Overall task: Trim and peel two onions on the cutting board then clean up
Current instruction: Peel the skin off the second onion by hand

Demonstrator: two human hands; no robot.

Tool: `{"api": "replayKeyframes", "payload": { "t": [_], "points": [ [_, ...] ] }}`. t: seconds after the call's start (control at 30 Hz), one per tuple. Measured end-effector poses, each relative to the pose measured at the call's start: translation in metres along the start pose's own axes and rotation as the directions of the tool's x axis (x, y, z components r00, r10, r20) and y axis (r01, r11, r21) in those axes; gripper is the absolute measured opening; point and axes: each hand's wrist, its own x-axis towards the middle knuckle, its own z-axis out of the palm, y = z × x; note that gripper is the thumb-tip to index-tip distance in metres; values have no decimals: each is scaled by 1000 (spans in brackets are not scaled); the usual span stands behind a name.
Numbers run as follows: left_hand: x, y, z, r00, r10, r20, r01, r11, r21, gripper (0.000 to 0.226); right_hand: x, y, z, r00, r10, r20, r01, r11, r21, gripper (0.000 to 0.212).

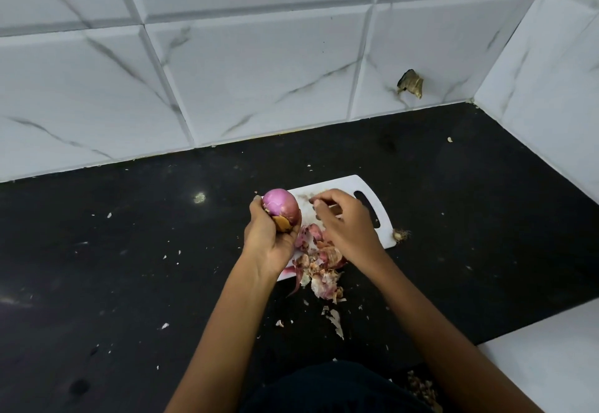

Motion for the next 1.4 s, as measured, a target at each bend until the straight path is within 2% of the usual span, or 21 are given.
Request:
{"api": "replayKeyframes", "payload": {
  "t": [0.1, 0.23, 0.47, 0.6, 0.77, 0.83, 0.97, 1.13, 1.27, 1.4],
  "points": [
    [-4, -2, 2, 999, 32, 26, -34, 998, 47, 49, -2, -18, -1, 999, -15, 46, 11, 996, 92, 15],
    [-8, -1, 5, 996, 40, 81, -50, 991, 127, 47, -6, -25, 5, 997, -33, 67, 29, 998, 55, 31],
    [-7, -1, 1, 990, 89, 110, -110, 974, 198, 51, -5, -29, 3, 996, -62, 57, 60, 997, 46, 28],
    [-8, -2, 0, 992, 68, 106, -90, 971, 223, 41, -3, -27, 1, 996, -78, -42, 79, 997, 24, 20],
    [-5, -2, 2, 990, 92, 105, -112, 973, 201, 57, -4, -30, 0, 995, -66, 78, 62, 997, 45, 30],
    [-4, -4, 2, 988, 117, 103, -136, 971, 198, 60, -6, -31, 5, 998, -57, 38, 55, 997, 55, 30],
    [-3, -7, 0, 979, 169, 111, -188, 963, 195, 55, -5, -30, 7, 999, -37, -7, 37, 998, 43, 27],
    [-2, -8, -1, 988, 124, 96, -140, 972, 190, 56, -3, -30, 2, 998, -41, 37, 40, 999, 21, 27],
    [-5, -2, 1, 993, 96, 69, -107, 977, 183, 49, 0, -25, -3, 998, -55, -28, 57, 997, 48, 15],
    [-7, 0, 4, 993, 89, 83, -104, 974, 203, 51, -2, -26, -2, 996, -64, 59, 61, 996, 61, 26]
  ]
}}
